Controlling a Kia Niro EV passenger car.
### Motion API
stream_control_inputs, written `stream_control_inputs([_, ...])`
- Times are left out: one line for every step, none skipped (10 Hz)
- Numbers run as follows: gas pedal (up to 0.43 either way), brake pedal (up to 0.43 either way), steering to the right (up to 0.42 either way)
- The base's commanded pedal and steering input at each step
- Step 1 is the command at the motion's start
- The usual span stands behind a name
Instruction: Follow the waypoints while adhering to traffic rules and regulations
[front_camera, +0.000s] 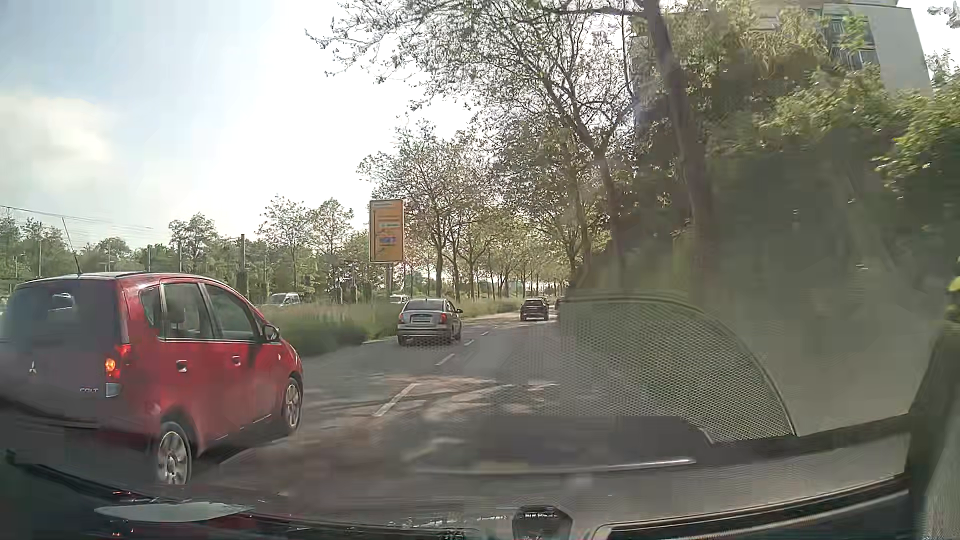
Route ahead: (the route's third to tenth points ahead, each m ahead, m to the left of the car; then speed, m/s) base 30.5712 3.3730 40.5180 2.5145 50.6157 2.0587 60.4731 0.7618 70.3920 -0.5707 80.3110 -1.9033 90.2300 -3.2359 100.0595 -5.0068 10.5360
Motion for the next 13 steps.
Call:
stream_control_inputs([0.079, 0.000, 0.006])
stream_control_inputs([0.079, 0.000, 0.006])
stream_control_inputs([0.079, 0.000, 0.007])
stream_control_inputs([0.079, 0.000, 0.007])
stream_control_inputs([0.079, 0.000, 0.007])
stream_control_inputs([0.087, 0.000, 0.010])
stream_control_inputs([0.087, 0.000, 0.015])
stream_control_inputs([0.087, 0.000, 0.016])
stream_control_inputs([0.098, 0.000, 0.016])
stream_control_inputs([0.118, 0.000, 0.016])
stream_control_inputs([0.130, 0.000, 0.016])
stream_control_inputs([0.130, 0.000, 0.016])
stream_control_inputs([0.150, 0.000, 0.016])
